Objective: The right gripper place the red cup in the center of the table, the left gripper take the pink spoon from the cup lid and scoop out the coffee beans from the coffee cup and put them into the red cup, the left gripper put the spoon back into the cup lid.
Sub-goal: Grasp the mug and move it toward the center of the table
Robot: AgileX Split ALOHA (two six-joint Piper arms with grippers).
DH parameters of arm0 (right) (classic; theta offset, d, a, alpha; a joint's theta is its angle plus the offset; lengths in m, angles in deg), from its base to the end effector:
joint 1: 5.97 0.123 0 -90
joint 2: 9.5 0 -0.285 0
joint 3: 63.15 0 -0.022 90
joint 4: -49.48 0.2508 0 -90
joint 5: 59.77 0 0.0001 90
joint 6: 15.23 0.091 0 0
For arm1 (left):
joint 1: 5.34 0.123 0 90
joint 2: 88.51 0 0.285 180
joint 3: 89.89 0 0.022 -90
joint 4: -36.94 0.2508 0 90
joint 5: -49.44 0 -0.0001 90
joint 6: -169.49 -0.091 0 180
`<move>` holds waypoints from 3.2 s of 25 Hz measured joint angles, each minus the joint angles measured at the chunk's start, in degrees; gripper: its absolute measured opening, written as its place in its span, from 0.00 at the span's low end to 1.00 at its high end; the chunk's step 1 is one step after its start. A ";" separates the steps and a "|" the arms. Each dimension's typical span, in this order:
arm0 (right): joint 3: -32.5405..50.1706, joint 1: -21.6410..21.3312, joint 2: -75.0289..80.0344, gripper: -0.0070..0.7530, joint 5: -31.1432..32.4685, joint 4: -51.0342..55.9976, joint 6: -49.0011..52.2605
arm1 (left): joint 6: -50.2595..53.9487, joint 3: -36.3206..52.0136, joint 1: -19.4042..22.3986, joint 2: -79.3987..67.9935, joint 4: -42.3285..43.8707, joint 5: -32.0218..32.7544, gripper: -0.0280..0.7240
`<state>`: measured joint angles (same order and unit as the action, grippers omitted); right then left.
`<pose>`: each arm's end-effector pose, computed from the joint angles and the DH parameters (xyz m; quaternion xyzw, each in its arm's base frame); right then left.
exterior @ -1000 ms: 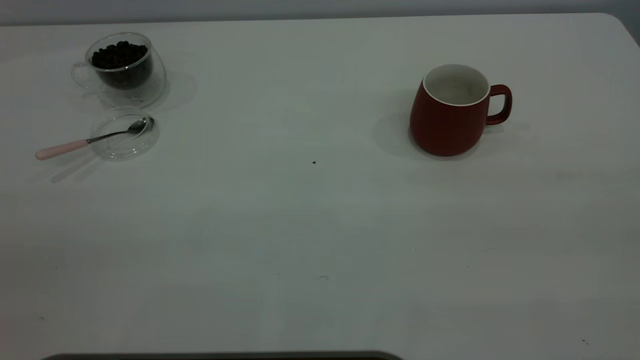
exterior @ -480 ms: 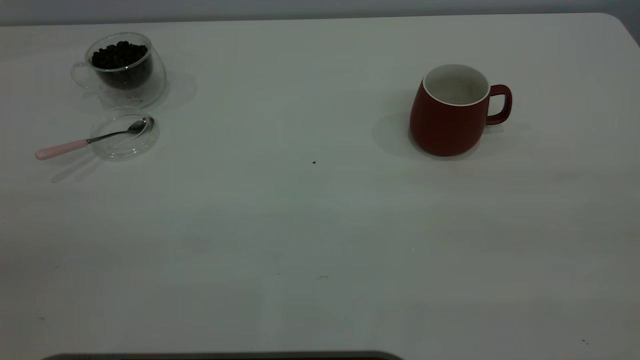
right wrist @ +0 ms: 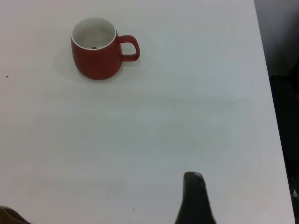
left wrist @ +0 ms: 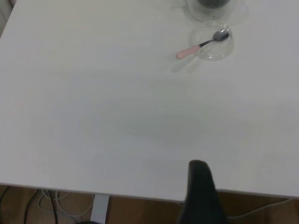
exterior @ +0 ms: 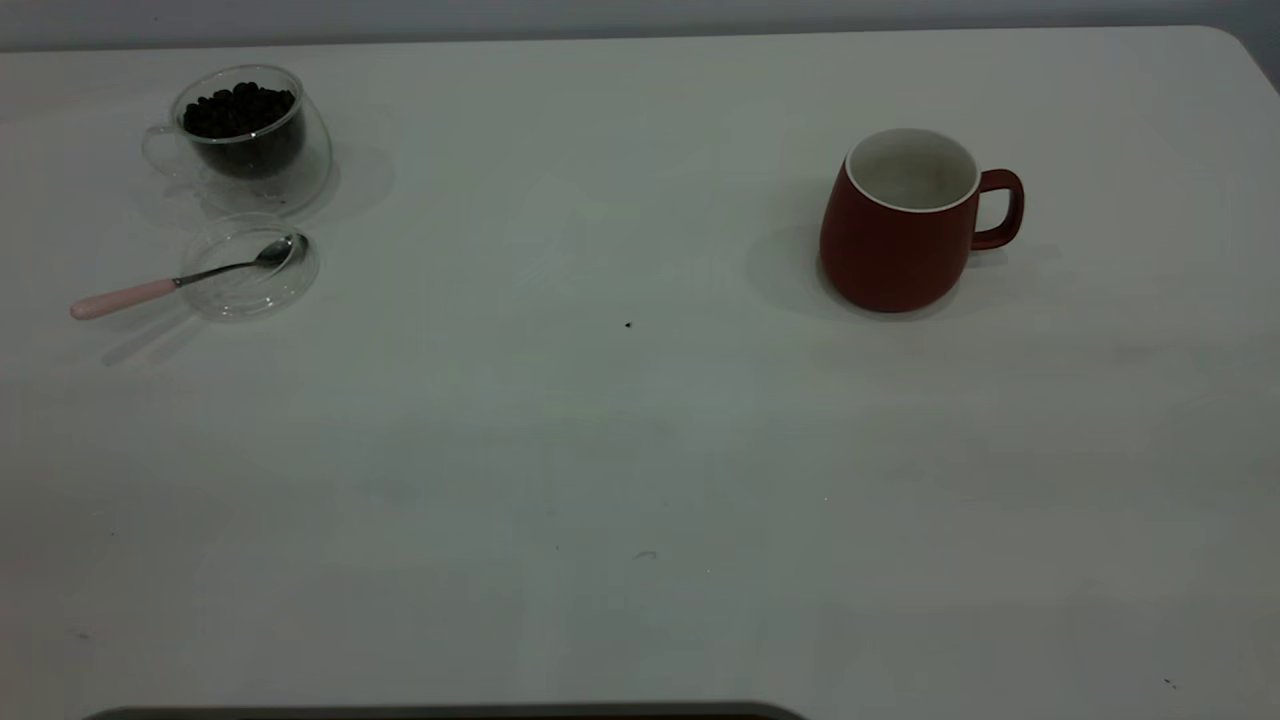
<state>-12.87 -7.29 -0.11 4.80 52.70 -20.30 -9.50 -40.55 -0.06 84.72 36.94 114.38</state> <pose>-0.0006 0.0046 0.2640 -0.0301 0.8831 0.0020 0.4683 -0.0091 -0.0008 0.2677 -0.0478 0.8693 0.0183 0.4917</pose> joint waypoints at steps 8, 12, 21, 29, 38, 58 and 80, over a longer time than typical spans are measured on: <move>-1.59 0.00 1.86 0.78 -0.48 0.38 -0.54 | -0.06 0.00 0.00 0.00 0.00 0.00 0.82; -7.68 0.00 12.80 0.78 -2.81 2.72 -4.86 | -0.10 0.00 0.00 0.00 0.00 0.00 0.82; -15.55 0.00 48.75 0.78 -19.24 4.38 -28.38 | -0.10 0.00 0.00 0.00 0.00 0.00 0.82; -15.87 0.00 73.65 0.78 -36.00 7.16 -53.14 | -0.10 0.00 0.00 0.00 0.00 0.00 0.82; -21.61 1.80 97.45 0.78 -44.10 10.58 -63.56 | -0.10 0.00 0.00 0.00 0.00 0.00 0.82; -46.22 11.14 130.23 0.78 -44.92 10.56 -64.16 | 0.03 0.00 0.00 0.00 0.00 0.00 0.82; -48.62 26.33 132.31 0.78 -57.53 20.17 -65.34 | -0.07 0.00 0.00 0.00 0.00 0.00 0.82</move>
<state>-61.49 19.05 132.20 -52.73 72.87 -85.64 -9.57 -40.55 -0.06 84.72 36.94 114.38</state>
